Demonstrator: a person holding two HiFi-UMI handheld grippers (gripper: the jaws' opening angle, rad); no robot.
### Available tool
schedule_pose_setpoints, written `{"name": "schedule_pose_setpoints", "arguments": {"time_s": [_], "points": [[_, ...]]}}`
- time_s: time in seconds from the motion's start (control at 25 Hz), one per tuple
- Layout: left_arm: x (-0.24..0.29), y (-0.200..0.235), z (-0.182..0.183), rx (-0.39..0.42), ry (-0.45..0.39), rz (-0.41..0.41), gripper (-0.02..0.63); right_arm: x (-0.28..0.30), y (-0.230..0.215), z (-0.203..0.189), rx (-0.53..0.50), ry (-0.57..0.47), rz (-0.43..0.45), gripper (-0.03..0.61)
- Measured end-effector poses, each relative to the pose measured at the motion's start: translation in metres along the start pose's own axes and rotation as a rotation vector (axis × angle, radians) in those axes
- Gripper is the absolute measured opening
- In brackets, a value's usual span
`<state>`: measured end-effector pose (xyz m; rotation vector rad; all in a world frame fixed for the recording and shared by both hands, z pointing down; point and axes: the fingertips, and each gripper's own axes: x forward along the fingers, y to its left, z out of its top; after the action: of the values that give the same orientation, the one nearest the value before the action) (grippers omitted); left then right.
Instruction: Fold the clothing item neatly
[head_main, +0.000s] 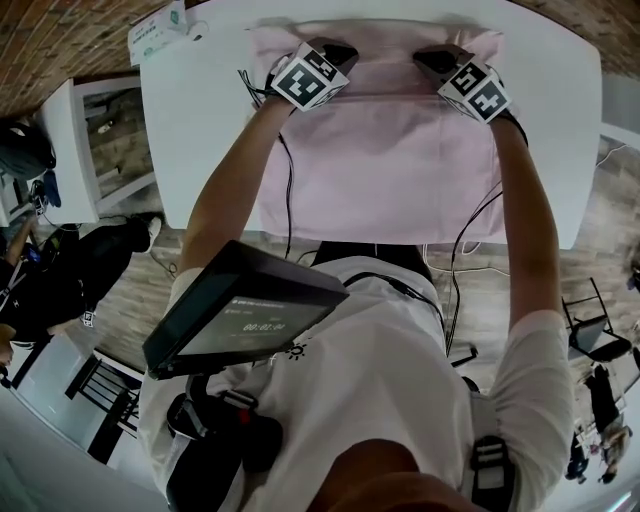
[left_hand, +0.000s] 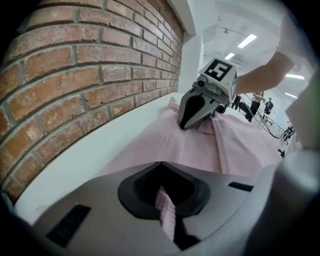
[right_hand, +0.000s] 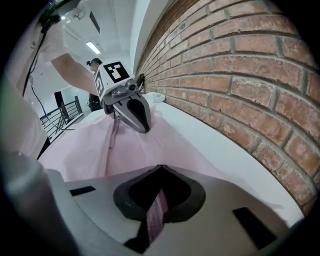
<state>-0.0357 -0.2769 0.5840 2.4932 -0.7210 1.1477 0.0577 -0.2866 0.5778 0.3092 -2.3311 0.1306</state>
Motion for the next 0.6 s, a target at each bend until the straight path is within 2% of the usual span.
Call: {"name": "schedule_pose_setpoints", "arguments": {"time_s": [0.12,0.24,0.36,0.44,0.6], "points": [[0.001,0.004,0.001,-0.03,0.0,0.017,0.002,0.001,-0.002,0.004,0.011,0.0,-0.012,0.005],[0.001,0.003,0.002,-0.027,0.017,0.07,0.002,-0.005,-0.003,0.008,0.007,-0.001,-0.067,0.005],[-0.006,-0.005,0.006,0.015,0.038,0.139,0.002,-0.019,0.01,0.021,-0.002,-0.037,-0.099,0.005],[-0.015,-0.021,0.016,0.049,0.025,0.177,0.002,-0.033,0.027,0.03,-0.045,-0.046,-0.107,0.005],[-0.039,-0.078,0.033,0.209,0.028,0.249,0.002,-0.072,0.077,0.038,-0.134,-0.076,-0.109,0.005]]}}
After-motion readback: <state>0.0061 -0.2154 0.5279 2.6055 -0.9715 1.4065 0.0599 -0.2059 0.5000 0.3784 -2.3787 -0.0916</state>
